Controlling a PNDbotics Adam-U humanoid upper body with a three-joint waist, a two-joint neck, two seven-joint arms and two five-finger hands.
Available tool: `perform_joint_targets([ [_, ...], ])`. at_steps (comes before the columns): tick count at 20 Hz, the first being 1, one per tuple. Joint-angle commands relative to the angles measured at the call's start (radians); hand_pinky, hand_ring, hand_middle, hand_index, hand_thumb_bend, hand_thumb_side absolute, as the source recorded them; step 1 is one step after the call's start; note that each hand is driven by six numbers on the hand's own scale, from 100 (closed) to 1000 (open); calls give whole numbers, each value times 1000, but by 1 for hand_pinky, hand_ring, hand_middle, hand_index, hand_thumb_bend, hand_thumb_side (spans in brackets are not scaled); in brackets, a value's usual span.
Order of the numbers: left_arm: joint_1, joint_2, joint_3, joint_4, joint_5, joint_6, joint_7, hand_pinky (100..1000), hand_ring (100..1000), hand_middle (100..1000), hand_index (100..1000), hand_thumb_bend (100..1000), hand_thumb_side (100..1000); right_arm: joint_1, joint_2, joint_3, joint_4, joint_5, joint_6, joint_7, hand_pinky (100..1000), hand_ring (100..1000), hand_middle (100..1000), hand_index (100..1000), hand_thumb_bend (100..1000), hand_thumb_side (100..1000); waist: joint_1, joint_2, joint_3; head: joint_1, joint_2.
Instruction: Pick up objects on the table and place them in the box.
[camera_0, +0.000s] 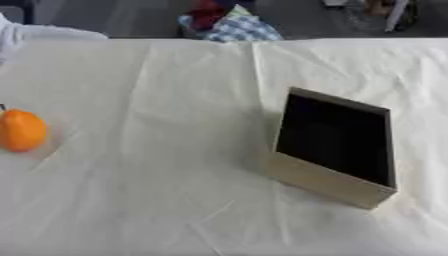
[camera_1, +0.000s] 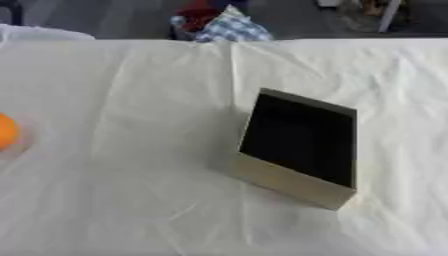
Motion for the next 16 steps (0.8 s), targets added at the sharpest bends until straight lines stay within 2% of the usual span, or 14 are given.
perform_joint_targets([
  [1,-26,53,9,46,-15,-7,-46,827,880,862,884,574,407,-9,-27,-1,-18,1,2,1,577,672,591,768,100,780,3,-14,-1,-1,-2],
  [3,-35,56,6,74,-18,-13,-64,834,886,866,886,565,363,-10,-26,0,-18,1,2,2,577,672,591,768,100,779,3,-14,-2,-1,-1],
  [8,-54,58,-12,135,-34,-35,-110,849,899,883,900,504,175,-13,-26,2,-18,0,1,4,578,672,592,768,100,778,1,-15,-5,1,-2],
  [11,-62,62,-28,158,-47,-50,-143,855,908,896,906,501,107,-15,-26,3,-18,-1,0,6,578,672,591,769,100,778,1,-15,-7,2,-2],
  [16,-65,70,-52,182,-98,-67,-186,856,924,910,932,522,100,-15,-25,5,-18,-3,0,7,577,671,591,769,100,778,1,-13,-9,3,2],
])
